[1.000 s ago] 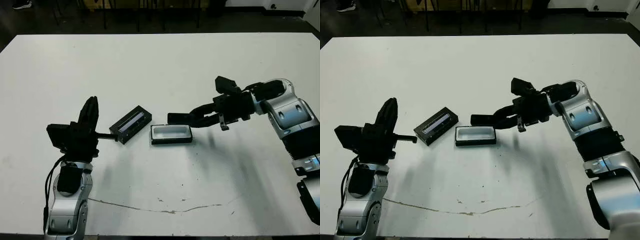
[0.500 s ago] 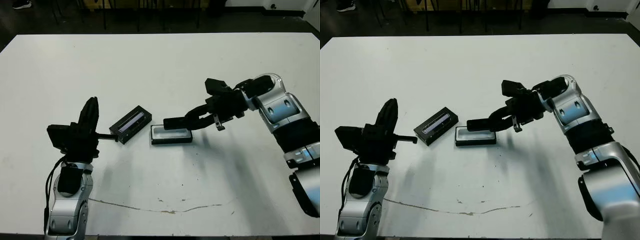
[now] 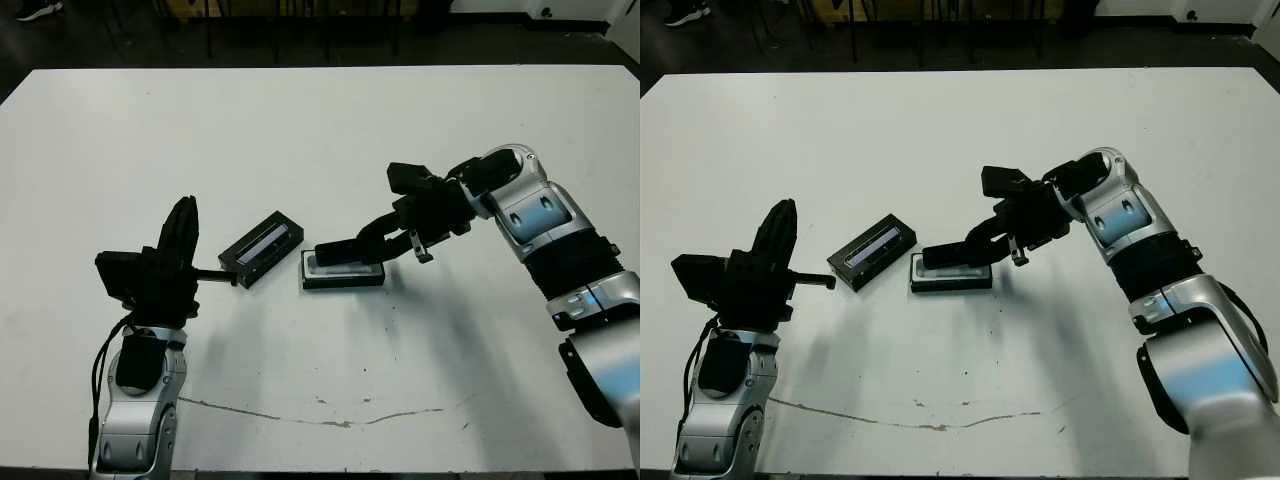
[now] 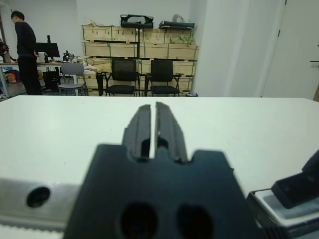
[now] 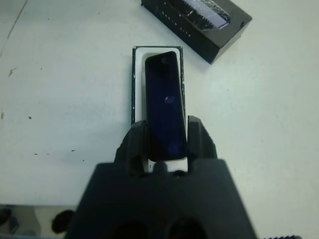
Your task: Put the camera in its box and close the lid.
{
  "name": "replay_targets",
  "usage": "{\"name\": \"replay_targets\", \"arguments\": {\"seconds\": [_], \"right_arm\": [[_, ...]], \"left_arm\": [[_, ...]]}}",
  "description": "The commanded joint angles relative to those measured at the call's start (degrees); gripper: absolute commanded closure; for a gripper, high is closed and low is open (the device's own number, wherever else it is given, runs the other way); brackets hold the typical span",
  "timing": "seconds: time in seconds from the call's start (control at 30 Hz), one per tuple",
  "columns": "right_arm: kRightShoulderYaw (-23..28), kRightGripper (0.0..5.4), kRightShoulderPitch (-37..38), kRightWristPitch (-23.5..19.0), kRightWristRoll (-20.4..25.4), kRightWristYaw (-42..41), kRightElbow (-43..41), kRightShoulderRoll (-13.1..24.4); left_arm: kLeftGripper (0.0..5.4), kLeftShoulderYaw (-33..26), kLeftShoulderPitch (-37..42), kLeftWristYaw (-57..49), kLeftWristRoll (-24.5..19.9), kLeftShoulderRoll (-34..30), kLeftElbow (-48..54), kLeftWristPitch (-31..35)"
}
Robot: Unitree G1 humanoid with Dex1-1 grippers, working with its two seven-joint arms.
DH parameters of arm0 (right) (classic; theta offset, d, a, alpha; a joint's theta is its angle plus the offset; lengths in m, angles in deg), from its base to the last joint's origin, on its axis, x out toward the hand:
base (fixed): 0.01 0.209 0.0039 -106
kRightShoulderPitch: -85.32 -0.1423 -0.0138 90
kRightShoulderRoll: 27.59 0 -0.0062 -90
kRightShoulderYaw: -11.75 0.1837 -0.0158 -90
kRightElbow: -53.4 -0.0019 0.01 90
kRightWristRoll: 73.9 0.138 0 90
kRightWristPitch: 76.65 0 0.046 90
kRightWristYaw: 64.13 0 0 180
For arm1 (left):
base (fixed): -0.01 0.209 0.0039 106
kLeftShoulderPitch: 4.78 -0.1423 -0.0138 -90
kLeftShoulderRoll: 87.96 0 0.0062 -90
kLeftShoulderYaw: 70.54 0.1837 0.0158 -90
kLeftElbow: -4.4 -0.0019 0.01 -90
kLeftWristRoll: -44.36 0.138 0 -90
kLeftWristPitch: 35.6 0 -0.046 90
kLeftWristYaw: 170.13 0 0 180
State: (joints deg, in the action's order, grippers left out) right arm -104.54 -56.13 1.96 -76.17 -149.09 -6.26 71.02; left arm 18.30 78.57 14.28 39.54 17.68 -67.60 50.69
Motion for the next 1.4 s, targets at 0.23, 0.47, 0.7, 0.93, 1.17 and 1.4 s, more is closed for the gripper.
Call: {"name": "replay_targets", "arguments": {"seconds": [0.23,0.47,0.7,0.93,1.17,1.4], "right_arm": [[-1.0,4.82,0.5,-0.5,-1.4,-0.2,-1.9,0.2],[-2.2,4.82,0.7,-1.7,-2.8,-0.1,-3.5,0.4],[-3.4,4.82,0.5,-1.5,-3.5,-0.5,-3.3,0.0],[-4.7,4.82,0.5,-1.6,-4.6,0.2,-3.7,-0.4],[-5.7,4.82,1.0,-2.7,-6.1,1.5,-4.7,-1.2],[-6.7,4.82,1.6,-4.1,-6.8,3.0,-6.9,-2.0]], "left_arm": [[5.4,-0.1,-0.8,-0.1,0.0,-0.2,-0.7,0.3],[5.4,-0.1,-0.9,-0.1,0.2,-0.3,-0.6,0.4],[5.4,-0.1,-0.9,0.0,0.0,-0.3,-1.0,-0.2],[5.4,0.0,-1.0,-0.1,0.1,-0.3,-0.7,0.0],[5.4,0.0,-1.1,-0.3,0.0,-0.1,-0.5,0.3],[5.4,0.1,-1.1,-0.3,0.4,-0.3,-0.6,0.1]]}}
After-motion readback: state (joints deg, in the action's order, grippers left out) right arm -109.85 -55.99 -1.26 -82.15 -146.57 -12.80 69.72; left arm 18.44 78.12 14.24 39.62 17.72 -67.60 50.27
